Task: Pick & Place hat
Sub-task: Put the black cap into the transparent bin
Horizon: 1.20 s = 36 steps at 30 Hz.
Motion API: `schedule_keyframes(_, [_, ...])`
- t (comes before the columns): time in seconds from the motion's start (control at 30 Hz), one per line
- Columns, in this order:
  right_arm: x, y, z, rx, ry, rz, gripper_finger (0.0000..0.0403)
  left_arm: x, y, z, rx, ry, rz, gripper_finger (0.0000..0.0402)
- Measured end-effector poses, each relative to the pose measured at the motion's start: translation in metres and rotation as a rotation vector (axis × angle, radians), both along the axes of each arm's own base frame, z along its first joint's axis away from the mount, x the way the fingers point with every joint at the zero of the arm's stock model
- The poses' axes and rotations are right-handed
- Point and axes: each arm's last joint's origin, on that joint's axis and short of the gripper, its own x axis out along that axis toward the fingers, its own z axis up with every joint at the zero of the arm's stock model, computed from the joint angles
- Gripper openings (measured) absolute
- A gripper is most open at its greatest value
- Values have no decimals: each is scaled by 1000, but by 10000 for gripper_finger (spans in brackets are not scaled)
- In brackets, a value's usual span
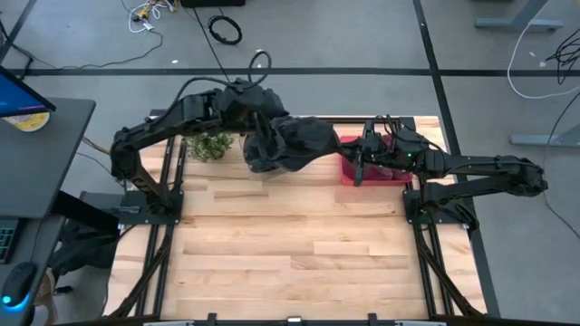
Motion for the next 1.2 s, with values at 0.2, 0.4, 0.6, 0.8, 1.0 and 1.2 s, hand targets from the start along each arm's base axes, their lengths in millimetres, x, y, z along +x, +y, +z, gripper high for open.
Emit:
schedule_keyframes(0.2, [0, 0, 0, 1, 1, 2, 6, -6, 0, 5, 71, 9, 29, 271])
schedule_keyframes(0.4, [0, 0, -1, 12, 9, 3, 6, -40, -9, 40, 52, -128, -41, 271])
schedule_keyframes(0.6, [0, 1, -1, 15, 9, 18, 6, -51, -19, 54, -30, -181, -182, 270])
schedule_keyframes(0.8, [0, 1, -1, 32, 1, 29, 6, -25, -13, 20, -52, 2, -148, 270])
schedule_keyframes(1.0, [0, 1, -1, 51, -4, 28, 6, -1, -8, 5, -40, 39, -156, 271])
schedule_keyframes(1.2, [0, 1, 0, 63, -15, 28, 6, 12, 4, -9, 42, 115, -111, 270])
